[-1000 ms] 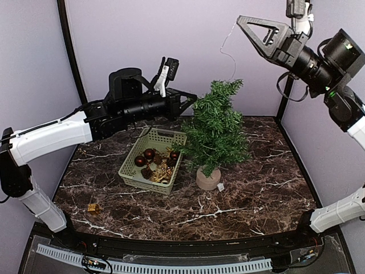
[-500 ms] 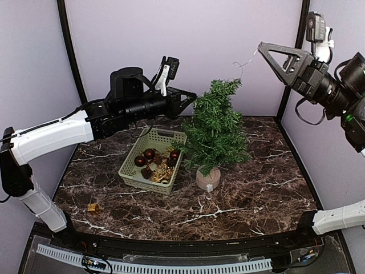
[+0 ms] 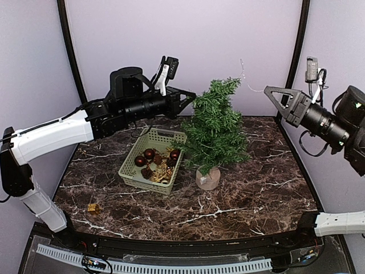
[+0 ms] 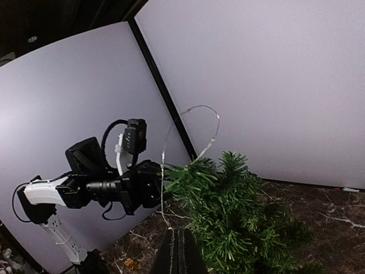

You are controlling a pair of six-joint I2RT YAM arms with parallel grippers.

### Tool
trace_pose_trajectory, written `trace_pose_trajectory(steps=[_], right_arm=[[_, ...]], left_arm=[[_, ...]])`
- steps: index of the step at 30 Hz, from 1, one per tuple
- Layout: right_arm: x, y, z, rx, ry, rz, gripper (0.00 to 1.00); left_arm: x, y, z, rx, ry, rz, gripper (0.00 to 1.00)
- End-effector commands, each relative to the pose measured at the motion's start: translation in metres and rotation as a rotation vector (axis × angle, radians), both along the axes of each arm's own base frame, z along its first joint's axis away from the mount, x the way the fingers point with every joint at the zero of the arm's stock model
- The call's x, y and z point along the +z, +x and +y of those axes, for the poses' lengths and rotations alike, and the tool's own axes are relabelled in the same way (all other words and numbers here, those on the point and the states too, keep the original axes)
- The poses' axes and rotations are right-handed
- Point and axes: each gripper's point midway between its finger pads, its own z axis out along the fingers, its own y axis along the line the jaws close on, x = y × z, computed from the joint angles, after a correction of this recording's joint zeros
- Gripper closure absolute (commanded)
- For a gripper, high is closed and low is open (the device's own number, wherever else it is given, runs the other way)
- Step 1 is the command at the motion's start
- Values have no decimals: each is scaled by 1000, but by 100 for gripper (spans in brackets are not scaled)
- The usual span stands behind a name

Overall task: Decorate the small christmas tree
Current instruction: Wrap the side of the string light in the gap of the branches.

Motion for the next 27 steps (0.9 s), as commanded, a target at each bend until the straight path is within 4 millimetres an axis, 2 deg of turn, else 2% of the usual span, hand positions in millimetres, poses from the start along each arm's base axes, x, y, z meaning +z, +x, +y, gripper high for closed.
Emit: trace_pose_trajectory(steps=[1,4,7,10,13,18,27], right_arm=[[-23,12,-10,-98,-49,34,100],[-32,14,-14,-118,-42,53,100],[-47,27,-32,-242,-48,115,100],[-47,25,-44,-271,-26,117,100],[-30,5,-37,-149,31,60,100],[9,-23,-18,45,93,-24,100],[76,-61,45,451,153,-198,100]], left_arm=[[29,-1,6,4,-43,-54,100],[29,-1,7,4,-43,-59,100],[31,-2,8,2,-48,-62,100],[31,-2,8,-2,-50,-61,100],[32,-4,7,-12,-51,-63,100],[33,-6,4,-33,-58,-64,100],[28,-1,2,-17,-49,-60,100]])
